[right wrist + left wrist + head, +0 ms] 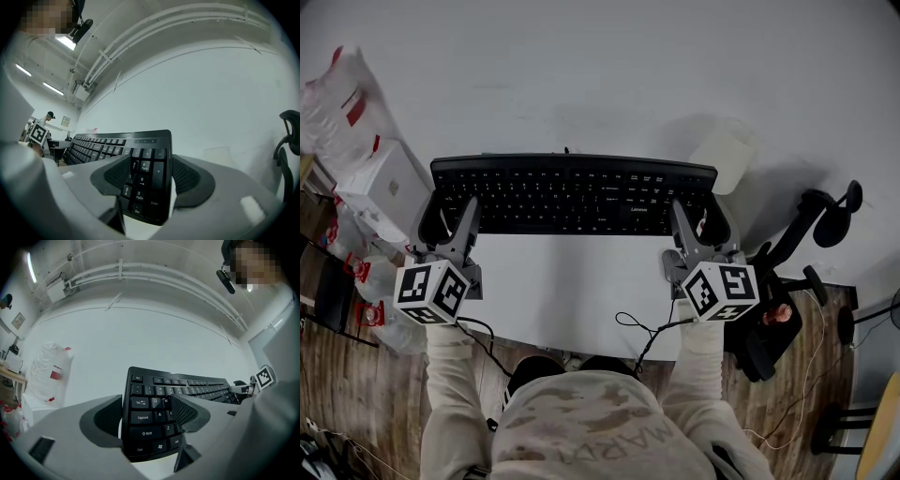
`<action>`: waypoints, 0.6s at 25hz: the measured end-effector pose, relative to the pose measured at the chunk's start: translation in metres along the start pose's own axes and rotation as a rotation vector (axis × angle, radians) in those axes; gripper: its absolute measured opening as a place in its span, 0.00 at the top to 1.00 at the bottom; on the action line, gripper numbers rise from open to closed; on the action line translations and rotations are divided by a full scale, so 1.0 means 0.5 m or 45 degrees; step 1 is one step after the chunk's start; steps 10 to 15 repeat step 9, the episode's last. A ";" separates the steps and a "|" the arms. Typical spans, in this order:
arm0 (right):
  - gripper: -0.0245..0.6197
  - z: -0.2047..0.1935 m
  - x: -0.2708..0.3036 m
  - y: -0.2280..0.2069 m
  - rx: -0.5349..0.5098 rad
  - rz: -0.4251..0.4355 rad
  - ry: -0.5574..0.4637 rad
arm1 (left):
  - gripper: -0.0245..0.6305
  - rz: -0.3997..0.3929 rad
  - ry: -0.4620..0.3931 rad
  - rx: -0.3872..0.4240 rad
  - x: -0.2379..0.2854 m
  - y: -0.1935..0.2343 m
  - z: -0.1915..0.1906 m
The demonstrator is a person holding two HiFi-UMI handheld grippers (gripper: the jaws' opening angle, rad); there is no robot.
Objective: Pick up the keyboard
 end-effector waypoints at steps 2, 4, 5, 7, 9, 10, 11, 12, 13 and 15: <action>0.53 0.001 0.000 -0.003 0.001 0.001 0.000 | 0.46 0.001 0.002 0.000 0.001 -0.003 0.001; 0.53 0.002 -0.001 -0.001 -0.001 0.002 -0.001 | 0.46 0.003 0.000 -0.001 -0.002 -0.002 0.002; 0.53 0.002 -0.002 0.003 -0.001 0.003 -0.002 | 0.46 0.004 -0.001 -0.002 -0.005 0.000 0.003; 0.53 0.002 -0.004 0.007 -0.001 0.005 -0.003 | 0.46 0.005 -0.003 -0.001 -0.010 0.003 0.003; 0.53 0.001 -0.007 0.009 -0.001 0.007 -0.005 | 0.46 0.005 -0.003 0.000 -0.014 0.003 0.002; 0.53 0.001 -0.007 0.009 -0.001 0.007 -0.005 | 0.46 0.005 -0.003 0.000 -0.014 0.003 0.002; 0.53 0.001 -0.007 0.009 -0.001 0.007 -0.005 | 0.46 0.005 -0.003 0.000 -0.014 0.003 0.002; 0.53 0.001 -0.007 0.009 -0.001 0.007 -0.005 | 0.46 0.005 -0.003 0.000 -0.014 0.003 0.002; 0.53 0.001 -0.007 0.009 -0.001 0.007 -0.005 | 0.46 0.005 -0.003 0.000 -0.014 0.003 0.002; 0.53 0.001 -0.007 0.009 -0.001 0.007 -0.005 | 0.46 0.005 -0.003 0.000 -0.014 0.003 0.002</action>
Point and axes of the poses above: the fingertips, and each gripper's own axes: x forward along the fingers, y to its left, z out of its top, the point moved 5 cm from there along -x, backward along the fingers, and after that the axes turned 2 degrees about -y, right-handed, at the moved point
